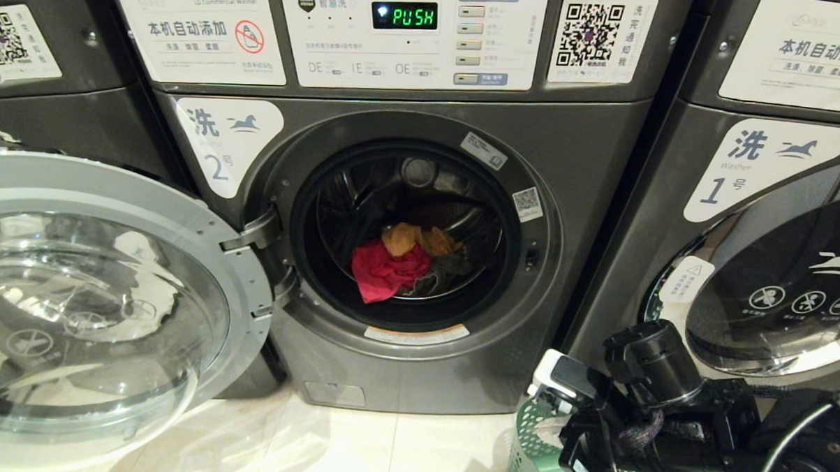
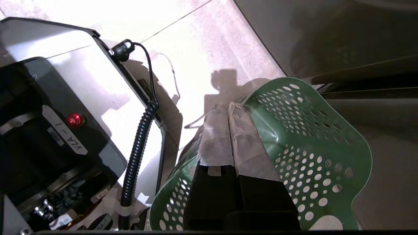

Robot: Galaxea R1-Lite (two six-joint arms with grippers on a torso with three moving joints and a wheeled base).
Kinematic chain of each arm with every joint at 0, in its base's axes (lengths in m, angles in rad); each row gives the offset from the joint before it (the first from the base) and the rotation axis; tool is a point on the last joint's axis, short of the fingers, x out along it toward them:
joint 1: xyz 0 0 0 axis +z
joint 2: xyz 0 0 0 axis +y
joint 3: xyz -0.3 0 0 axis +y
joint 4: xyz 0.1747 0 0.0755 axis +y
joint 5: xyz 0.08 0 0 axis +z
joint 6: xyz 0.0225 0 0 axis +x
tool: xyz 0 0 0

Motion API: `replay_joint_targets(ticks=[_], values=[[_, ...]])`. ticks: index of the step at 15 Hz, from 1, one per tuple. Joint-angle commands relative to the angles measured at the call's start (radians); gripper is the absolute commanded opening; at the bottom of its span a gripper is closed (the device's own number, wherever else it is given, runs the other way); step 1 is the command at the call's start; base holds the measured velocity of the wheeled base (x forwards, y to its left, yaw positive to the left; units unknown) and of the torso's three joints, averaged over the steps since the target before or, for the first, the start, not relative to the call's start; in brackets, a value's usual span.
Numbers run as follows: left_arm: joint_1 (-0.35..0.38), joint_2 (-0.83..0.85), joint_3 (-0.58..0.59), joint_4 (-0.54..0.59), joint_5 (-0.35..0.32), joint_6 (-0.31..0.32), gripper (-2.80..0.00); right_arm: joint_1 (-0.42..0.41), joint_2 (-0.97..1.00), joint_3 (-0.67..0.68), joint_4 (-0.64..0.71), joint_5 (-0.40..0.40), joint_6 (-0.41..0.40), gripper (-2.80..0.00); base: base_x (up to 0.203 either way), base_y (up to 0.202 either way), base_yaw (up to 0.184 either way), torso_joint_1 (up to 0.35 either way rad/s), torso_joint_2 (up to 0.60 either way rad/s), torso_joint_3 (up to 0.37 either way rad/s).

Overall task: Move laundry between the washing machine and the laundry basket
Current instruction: Pick up the clothes basket and put it beside the washing machine, then pick a cloth and place it into the basket

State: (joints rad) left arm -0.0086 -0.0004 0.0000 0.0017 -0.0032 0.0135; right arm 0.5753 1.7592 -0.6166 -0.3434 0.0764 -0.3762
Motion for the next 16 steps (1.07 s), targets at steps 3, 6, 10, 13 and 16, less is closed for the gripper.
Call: replay_joint_targets(ticks=[3,6,10,13,16], values=[[-0.001,0.000,0.000,0.000,0.000,0.000,-2.80,0.002,-0.083,0.051,-0.002,0.002,0.006,-2.80,0.000,0.000,0.000,0.000,0.00,0.000],[-0.001,0.000,0.000,0.000,0.000,0.000,-2.80,-0.010,-0.125,0.074,0.000,-0.062,0.068,-2.80,0.000,0.000,0.000,0.000,0.00,0.000],[-0.001,0.000,0.000,0.000,0.000,0.000,-2.80,-0.046,-0.157,0.085,0.003,-0.191,0.145,-2.80,0.000,0.000,0.000,0.001,0.00,0.008],[-0.001,0.000,0.000,-0.002,0.000,-0.009,-2.80,-0.086,-0.167,0.111,0.001,-0.255,0.148,-2.80,0.000,0.000,0.000,0.000,0.00,0.000],[-0.001,0.000,0.000,0.001,0.000,-0.009,-2.80,-0.086,-0.173,0.142,-0.001,-0.295,0.148,-2.80,0.000,0.000,0.000,0.000,0.00,0.000]])
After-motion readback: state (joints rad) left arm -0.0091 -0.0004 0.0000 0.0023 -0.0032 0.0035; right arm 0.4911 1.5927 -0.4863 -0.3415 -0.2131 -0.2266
